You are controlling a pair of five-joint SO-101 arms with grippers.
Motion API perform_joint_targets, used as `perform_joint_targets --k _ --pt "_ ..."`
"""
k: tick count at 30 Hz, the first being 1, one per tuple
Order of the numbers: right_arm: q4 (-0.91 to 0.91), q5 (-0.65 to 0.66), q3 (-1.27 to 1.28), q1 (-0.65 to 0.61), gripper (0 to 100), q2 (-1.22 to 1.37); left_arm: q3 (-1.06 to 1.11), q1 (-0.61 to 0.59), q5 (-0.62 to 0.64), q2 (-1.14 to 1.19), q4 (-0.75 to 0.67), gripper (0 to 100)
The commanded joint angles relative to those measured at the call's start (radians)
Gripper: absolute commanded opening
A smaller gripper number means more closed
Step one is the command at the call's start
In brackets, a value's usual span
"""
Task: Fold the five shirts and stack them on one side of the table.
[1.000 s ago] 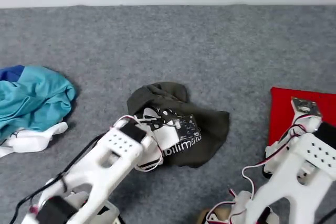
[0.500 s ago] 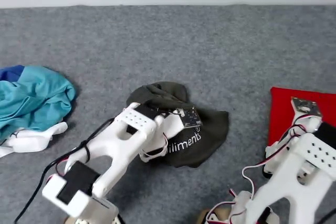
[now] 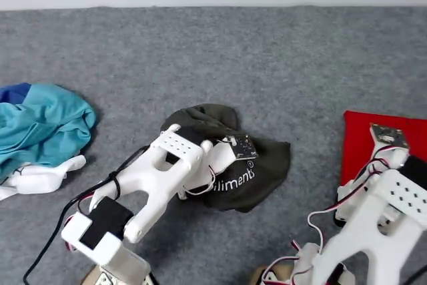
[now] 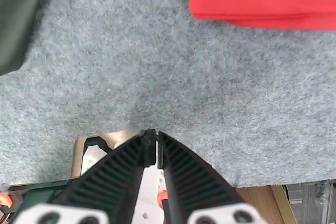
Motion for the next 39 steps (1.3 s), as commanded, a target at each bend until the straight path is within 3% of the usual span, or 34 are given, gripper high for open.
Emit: perform_joint_targets --k 1,8,17,24,28,34,39 --pt "0.039 -0.006 -0.011 -0.008 0.9 -0.028 -0.11 -0.014 0.008 -0.155 0.1 1" --pt "0.039 -0.006 -0.011 -0.008 0.9 -0.028 -0.39 -0.071 0.094 -0.45 0.196 1" --pt "0.039 -0.009 -0.011 -0.008 0.9 -0.028 -0.805 -0.18 0.11 -0.456 0.287 2" --pt "0.039 -0.009 -0.011 -0.008 0.9 -0.028 -1.02 -0.183 0.115 -0.457 0.292 2" --pt "0.039 -0.009 -0.011 -0.008 0.9 -0.028 -1.158 -0.203 0.198 -0.457 0.288 2" --pt "0.038 -0.009 -0.018 -0.027 0.9 -0.028 -1.218 -0.295 0.224 -0.456 0.295 2" --pt "0.038 -0.011 -0.086 -0.163 0.9 -0.028 -1.214 -0.399 0.222 -0.456 0.393 2"
